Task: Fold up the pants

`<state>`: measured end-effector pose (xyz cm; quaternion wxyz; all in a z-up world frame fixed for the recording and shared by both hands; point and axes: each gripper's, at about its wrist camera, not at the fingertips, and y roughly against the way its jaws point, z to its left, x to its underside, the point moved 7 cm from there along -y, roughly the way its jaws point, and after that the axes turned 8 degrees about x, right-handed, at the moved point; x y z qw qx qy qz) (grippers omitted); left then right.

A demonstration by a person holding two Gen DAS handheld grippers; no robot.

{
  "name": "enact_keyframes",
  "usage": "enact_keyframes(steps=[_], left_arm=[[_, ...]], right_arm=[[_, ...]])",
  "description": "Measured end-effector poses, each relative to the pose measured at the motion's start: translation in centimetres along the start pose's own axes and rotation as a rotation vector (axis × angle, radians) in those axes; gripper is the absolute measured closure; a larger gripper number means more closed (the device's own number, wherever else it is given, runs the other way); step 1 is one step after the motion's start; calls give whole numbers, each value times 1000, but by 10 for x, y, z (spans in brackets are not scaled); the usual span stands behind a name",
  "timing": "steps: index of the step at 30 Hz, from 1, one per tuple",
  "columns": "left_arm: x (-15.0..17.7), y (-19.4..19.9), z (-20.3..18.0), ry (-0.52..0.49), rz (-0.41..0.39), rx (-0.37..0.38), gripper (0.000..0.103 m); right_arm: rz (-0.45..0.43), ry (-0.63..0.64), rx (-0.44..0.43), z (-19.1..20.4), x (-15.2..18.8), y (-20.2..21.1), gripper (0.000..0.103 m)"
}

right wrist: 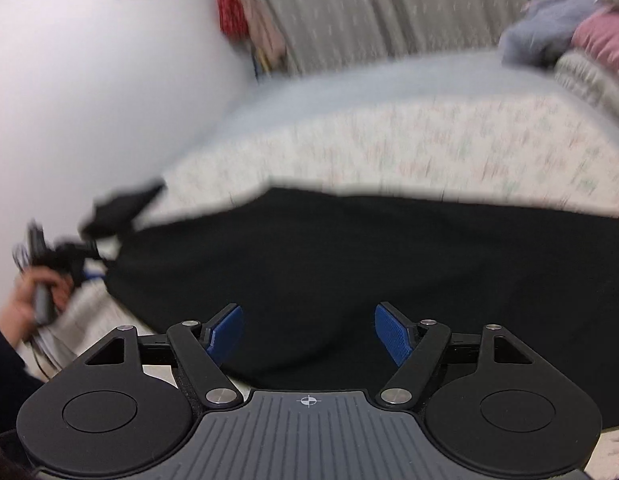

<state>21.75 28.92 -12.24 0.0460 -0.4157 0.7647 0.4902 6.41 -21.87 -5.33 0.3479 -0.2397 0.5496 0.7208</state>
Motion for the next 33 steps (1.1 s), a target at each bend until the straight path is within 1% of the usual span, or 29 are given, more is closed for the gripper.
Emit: enact_keyframes(steps=[1,2,3,4,5,6,7,9,11,13,15,18,19,20,21,22,24,25,26,27,28,29,30,31,33], left_arm=[[2,-5,-2,-4,5,-10,76],[1,-7,-3,-6,-11,-23,76],[-2,-7,-3,-6,-30,-28,76],[-5,-7,-3,-7,-43,-29,76],[-7,-9,-3,-13,-49,-34,76],[-9,-13,-3,-25,-48,-44,80],[-10,-16,-2,-42,-47,-56,87],[-14,-19,-1,-76,-63,-79,96],[-16,-17,0,-96,-77,-79,98],[-12,-14,1,-105,-79,-77,98],[-9,-11,0,-126,-75,-86,98],[-8,0,1,-84,-80,-71,95],[-9,5,1,-73,-91,-66,94],[-12,12,-1,-67,-119,-61,91],[-13,19,-3,-73,-150,-66,86],[-16,27,-6,-90,-189,-82,83],[-17,35,-14,-129,-232,-112,82],[-14,38,-22,-151,-235,-98,82],[-9,39,-31,-171,-226,-64,82],[-3,39,-42,-195,-207,-20,82],[8,37,-60,-244,-170,50,82],[22,35,-79,-312,-131,114,82],[35,34,-97,-378,-107,153,82],[52,33,-118,-454,-96,182,82],[83,26,-149,-554,-68,212,82]], right_arm=[[40,7,-5,2,11,-19,29],[90,25,1,5,22,-38,31],[140,59,27,8,33,-53,33],[169,88,55,10,42,-61,33],[195,123,60,12,49,-65,33],[192,138,63,13,52,-64,33],[194,150,65,13,54,-64,33],[222,200,97,10,60,-64,36],[228,247,142,5,65,-59,36],[226,256,162,2,69,-53,35],[212,252,157,0,69,-47,35],[144,228,114,1,62,-36,36],[114,214,96,3,57,-31,36],[89,205,89,3,53,-29,36],[70,201,96,5,48,-28,34],[66,199,111,3,47,-30,34],[106,183,122,-2,50,-40,34],[142,169,118,-5,54,-46,34],[164,162,119,-6,58,-50,34],[159,177,122,-5,60,-51,32],[155,192,121,-3,59,-49,32],[138,191,114,-2,57,-45,33],[108,179,99,-2,52,-42,33],[82,167,91,-4,47,-40,33],[48,146,124,-12,40,-40,33]])
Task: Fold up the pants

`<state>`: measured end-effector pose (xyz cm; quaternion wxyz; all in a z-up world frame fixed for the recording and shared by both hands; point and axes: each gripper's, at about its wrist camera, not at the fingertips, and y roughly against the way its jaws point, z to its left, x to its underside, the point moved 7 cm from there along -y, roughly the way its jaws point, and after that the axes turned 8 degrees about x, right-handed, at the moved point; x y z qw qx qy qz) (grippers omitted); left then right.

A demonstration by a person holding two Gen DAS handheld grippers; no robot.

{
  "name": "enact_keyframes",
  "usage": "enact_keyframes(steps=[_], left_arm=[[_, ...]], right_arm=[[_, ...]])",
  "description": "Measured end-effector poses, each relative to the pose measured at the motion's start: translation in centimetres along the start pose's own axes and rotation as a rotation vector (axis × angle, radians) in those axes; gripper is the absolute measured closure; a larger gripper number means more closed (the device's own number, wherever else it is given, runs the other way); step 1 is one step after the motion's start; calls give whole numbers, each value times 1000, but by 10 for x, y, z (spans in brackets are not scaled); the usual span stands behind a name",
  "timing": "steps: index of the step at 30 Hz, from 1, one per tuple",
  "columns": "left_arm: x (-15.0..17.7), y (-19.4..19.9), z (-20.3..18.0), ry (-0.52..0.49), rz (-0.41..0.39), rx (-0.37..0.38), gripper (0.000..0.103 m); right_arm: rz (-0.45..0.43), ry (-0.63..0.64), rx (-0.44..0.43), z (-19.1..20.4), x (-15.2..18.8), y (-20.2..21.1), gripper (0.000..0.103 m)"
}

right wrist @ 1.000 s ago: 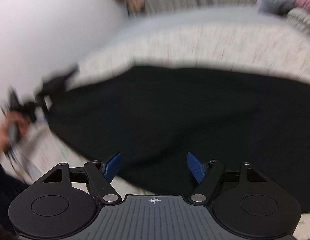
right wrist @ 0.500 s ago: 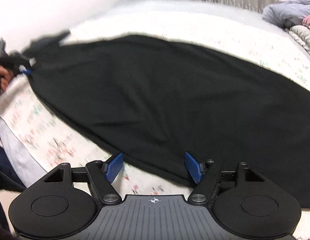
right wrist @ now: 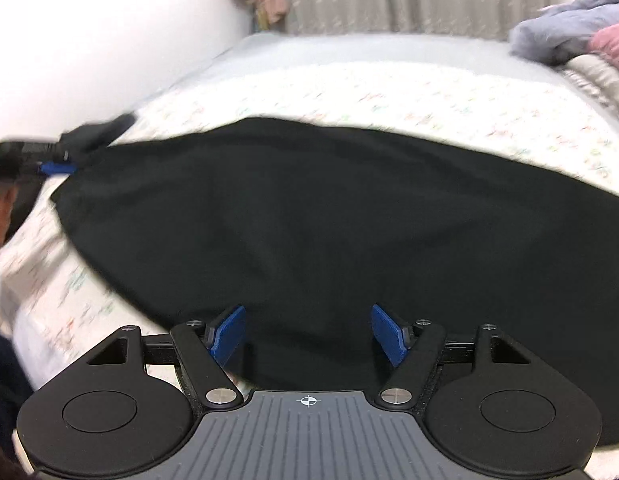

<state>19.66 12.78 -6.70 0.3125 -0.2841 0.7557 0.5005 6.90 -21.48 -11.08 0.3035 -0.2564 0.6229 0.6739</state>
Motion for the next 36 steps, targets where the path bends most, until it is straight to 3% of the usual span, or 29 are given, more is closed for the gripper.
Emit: enact_keyframes(steps=[4,6,8,12,17,21,24,26,30,33,36], left_arm=[[34,-39,-37,-53,135,0,82],[47,-55,-28,25,190,-16,83],[45,-55,-21,74,180,-10,90],[49,-50,-13,79,190,-23,103],[49,-45,-6,110,209,-47,103],[47,-41,-11,113,208,-67,103],[40,-41,-22,112,178,-40,101],[38,-31,-35,92,144,4,101],[38,-23,-76,-4,98,88,101],[45,-28,-102,-56,100,156,100],[60,-36,-135,-161,118,190,100]], right_arm=[[45,-11,81,-25,18,-11,33],[37,-6,76,-34,22,-4,33],[31,-26,77,-49,26,3,33],[17,-119,128,-96,36,21,33],[-4,-320,272,-177,55,48,34],[-41,-494,461,-231,69,77,32],[-97,-673,506,-266,84,106,32],[-121,-807,501,-286,100,121,30],[-144,-987,326,-296,118,119,32],[-149,-1043,234,-288,120,112,32],[-146,-1048,256,-285,119,105,37]])
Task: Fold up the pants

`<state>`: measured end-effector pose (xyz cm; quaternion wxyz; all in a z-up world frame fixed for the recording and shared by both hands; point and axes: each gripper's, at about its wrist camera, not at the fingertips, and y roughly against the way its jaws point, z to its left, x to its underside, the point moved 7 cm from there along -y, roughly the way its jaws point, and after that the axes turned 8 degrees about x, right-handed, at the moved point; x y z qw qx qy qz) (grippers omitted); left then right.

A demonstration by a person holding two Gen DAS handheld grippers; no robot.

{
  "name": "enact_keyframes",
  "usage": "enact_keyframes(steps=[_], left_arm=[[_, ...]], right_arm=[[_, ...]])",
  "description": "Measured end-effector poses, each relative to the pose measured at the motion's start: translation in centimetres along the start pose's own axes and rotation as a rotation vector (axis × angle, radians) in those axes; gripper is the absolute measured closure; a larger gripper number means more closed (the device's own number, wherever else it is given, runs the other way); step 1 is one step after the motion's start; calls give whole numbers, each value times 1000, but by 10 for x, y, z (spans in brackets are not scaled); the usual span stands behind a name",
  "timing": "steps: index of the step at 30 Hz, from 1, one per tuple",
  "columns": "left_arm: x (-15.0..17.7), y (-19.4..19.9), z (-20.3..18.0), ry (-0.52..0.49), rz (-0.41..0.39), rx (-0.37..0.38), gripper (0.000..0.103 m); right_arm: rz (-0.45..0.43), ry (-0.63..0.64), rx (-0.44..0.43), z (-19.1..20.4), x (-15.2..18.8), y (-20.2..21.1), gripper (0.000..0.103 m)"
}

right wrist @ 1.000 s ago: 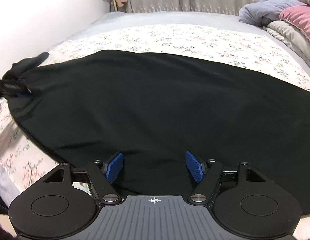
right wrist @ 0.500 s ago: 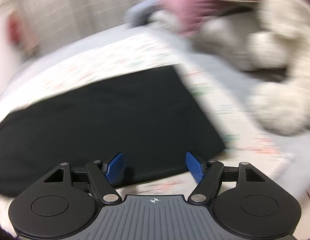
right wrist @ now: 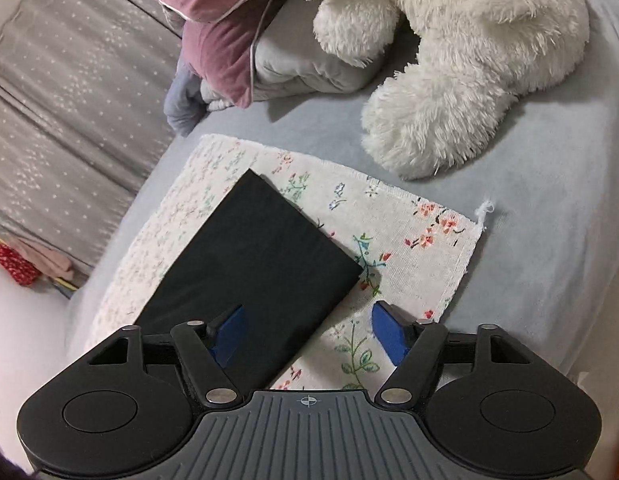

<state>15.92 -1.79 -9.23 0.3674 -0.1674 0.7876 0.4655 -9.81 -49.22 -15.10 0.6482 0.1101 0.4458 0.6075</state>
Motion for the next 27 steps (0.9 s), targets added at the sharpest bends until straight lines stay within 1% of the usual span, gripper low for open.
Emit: enact_keyframes(steps=[2,5,7,10,12,16,18,19,20,21,22,23,24,25,27], left_arm=[[7,-10,-15,-32,26,16,100],[12,-19,-34,-61,43,51,100],[12,-23,-46,-103,33,64,96],[15,-38,-58,-146,54,83,95],[17,-44,-62,-155,70,92,95],[19,-49,-79,-197,65,103,95],[22,-57,-82,-195,82,92,94],[23,-61,-82,-195,86,81,94],[27,-57,-80,-199,82,73,93],[29,-55,-81,-207,79,67,93],[29,-54,-83,-213,77,64,92],[28,-52,-83,-214,77,66,92],[27,-51,-83,-210,76,68,92],[28,-51,-83,-206,76,68,92],[29,-51,-83,-209,74,68,92]], right_arm=[[-9,-12,8,4,0,-6,38],[-19,-6,-4,9,2,-9,38],[-23,-27,-16,8,3,-9,38],[-28,-66,-38,5,2,-16,38],[-35,-62,-49,7,4,-15,38],[-35,-66,-77,8,10,-9,38],[-41,-65,-86,7,11,-10,39],[-46,-61,-86,7,11,-12,41],[-55,-56,-80,7,12,-12,46],[-65,-47,-71,6,12,-13,54],[-74,-42,-58,6,11,-14,59],[-84,-38,-43,5,11,-16,68],[-92,-33,-31,5,11,-18,75],[-98,-25,-24,7,12,-20,77],[-105,-7,-17,9,11,-22,84]])
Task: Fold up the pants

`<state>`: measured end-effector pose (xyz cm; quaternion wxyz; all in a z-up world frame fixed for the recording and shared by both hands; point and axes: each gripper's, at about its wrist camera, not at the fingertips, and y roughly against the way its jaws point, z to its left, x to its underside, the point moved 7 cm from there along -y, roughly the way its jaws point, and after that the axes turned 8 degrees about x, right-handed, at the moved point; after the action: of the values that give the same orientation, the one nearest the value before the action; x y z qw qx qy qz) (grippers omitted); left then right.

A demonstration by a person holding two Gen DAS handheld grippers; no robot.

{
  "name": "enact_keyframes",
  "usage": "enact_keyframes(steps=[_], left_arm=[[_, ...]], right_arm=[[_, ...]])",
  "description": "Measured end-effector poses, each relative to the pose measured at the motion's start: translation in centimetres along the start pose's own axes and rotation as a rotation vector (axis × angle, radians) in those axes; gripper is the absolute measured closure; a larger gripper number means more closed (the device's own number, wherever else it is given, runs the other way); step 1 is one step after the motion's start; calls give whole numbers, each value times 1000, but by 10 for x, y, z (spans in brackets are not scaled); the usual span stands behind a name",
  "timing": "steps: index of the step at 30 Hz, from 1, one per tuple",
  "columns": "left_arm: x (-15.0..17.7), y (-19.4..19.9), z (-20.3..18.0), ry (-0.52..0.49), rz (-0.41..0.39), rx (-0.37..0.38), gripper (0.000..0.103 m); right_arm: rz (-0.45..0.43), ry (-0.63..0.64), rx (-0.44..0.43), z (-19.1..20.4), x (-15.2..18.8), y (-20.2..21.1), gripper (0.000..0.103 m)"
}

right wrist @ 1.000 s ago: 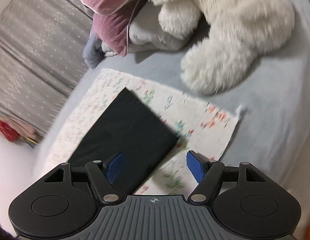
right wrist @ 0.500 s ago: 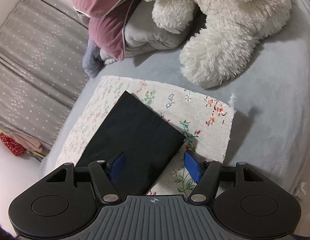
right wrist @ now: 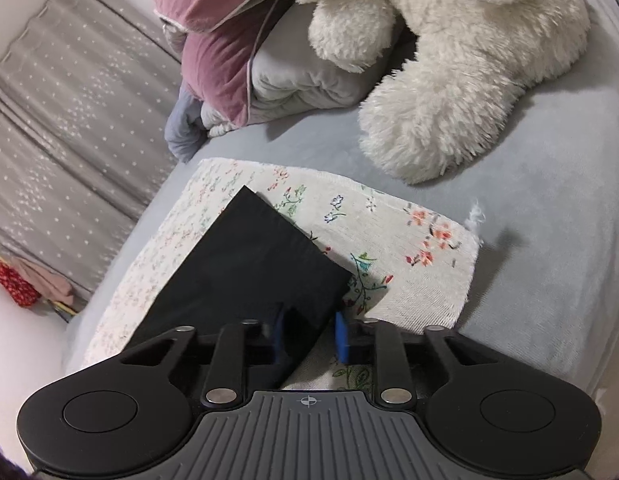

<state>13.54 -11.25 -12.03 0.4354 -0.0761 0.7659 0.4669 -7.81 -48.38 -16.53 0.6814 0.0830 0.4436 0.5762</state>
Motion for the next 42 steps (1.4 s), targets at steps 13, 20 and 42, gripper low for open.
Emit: enact_keyframes(steps=[13,20,42], left_arm=[[-8,11,17,109,-23,38,92],[-17,17,42,275,-57,118,92],[-25,-11,32,538,-19,403,83]], right_arm=[[-248,494,-60,128,32,33,98],[-285,1118,-142,225,156,35,98],[-184,1446,-131,232,252,22,69]])
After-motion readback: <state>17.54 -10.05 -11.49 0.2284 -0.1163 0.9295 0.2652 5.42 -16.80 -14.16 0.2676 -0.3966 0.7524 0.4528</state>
